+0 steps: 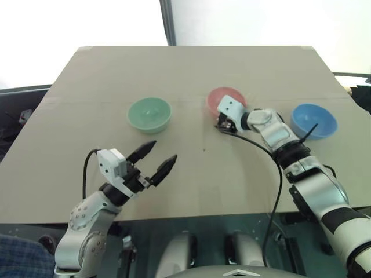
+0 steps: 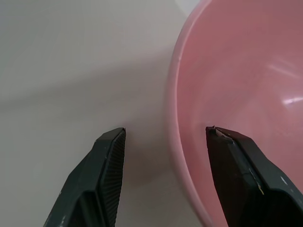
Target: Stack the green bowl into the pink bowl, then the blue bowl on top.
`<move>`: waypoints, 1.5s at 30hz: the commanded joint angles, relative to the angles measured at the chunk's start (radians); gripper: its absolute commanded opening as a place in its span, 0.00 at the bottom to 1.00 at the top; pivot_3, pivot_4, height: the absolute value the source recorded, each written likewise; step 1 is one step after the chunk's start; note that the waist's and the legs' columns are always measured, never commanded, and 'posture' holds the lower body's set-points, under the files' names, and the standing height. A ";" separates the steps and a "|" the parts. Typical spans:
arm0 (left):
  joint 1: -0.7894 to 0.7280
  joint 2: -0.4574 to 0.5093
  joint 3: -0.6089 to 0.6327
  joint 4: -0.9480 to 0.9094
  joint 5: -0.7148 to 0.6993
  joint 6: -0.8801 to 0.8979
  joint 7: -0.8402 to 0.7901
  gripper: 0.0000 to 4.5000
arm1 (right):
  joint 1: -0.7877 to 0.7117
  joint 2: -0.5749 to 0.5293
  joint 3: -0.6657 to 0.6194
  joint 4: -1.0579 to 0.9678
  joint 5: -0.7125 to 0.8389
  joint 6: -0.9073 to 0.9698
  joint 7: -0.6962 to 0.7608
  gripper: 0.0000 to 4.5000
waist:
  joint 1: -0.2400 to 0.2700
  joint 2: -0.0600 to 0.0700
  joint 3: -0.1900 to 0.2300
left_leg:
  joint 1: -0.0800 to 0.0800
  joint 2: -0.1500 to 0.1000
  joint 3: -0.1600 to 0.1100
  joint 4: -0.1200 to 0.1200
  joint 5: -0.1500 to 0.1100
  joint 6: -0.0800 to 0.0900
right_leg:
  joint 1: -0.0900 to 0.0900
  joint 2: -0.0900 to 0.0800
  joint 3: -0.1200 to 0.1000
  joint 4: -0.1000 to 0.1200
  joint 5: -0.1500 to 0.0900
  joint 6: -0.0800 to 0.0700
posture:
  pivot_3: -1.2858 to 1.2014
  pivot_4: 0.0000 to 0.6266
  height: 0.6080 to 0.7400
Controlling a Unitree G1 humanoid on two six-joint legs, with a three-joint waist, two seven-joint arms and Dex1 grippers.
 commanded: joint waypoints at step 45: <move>-0.134 0.007 -0.016 0.009 -0.086 0.003 -0.061 0.98 | 0.402 -0.286 -0.104 -1.146 0.307 0.361 0.508 0.99 | 0.015 0.001 0.001 | -0.002 0.000 -0.002 -0.002 -0.001 0.001 | 0.001 -0.001 -0.001 -0.007 0.000 0.000 | 0.52 0.24 1.00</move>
